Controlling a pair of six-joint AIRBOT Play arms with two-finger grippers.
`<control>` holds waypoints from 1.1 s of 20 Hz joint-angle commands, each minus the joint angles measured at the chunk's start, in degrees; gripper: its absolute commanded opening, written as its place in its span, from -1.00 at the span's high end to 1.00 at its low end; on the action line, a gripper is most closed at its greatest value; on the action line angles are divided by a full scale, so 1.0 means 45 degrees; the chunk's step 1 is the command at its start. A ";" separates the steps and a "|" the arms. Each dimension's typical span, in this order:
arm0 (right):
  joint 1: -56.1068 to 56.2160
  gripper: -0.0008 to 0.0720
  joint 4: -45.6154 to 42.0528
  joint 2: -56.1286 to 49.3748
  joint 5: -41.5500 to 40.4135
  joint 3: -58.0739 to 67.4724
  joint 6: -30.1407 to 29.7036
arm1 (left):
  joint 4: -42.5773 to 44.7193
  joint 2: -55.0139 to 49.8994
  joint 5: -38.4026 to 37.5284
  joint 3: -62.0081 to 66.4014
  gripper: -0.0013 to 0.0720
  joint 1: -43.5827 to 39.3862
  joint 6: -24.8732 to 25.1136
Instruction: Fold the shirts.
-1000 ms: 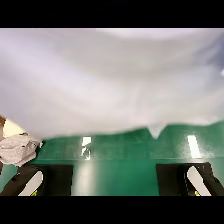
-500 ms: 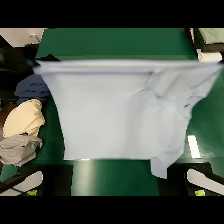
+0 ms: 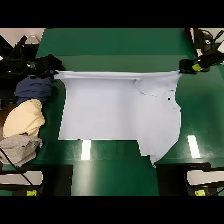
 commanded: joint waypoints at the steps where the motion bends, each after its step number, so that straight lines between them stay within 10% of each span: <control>1: 0.0097 0.94 -0.0102 -0.0403 -0.2579 -0.0053 0.0379 | -0.0325 -0.0311 0.2210 -0.0034 0.90 0.0000 0.0801; 11: 0.0097 0.94 -0.0549 0.0879 -0.1083 -0.3283 0.0131 | 0.2535 -0.0986 -0.2093 -0.0146 0.91 0.0000 0.1195; 19: 0.0024 0.92 0.0311 0.1948 -0.1180 -0.6465 0.0121 | 0.3007 -0.1098 -0.2467 -0.1739 0.90 0.0000 0.1132; 20: 0.0058 0.92 0.0500 0.1943 -0.1059 -0.6640 0.0121 | 0.3002 -0.1098 -0.2472 -0.1773 0.82 0.0000 0.0952; 22: 0.0073 0.71 0.0622 0.1948 -0.0967 -0.6883 0.0126 | 0.2977 -0.1098 -0.2472 -0.1768 -0.22 0.0000 0.0306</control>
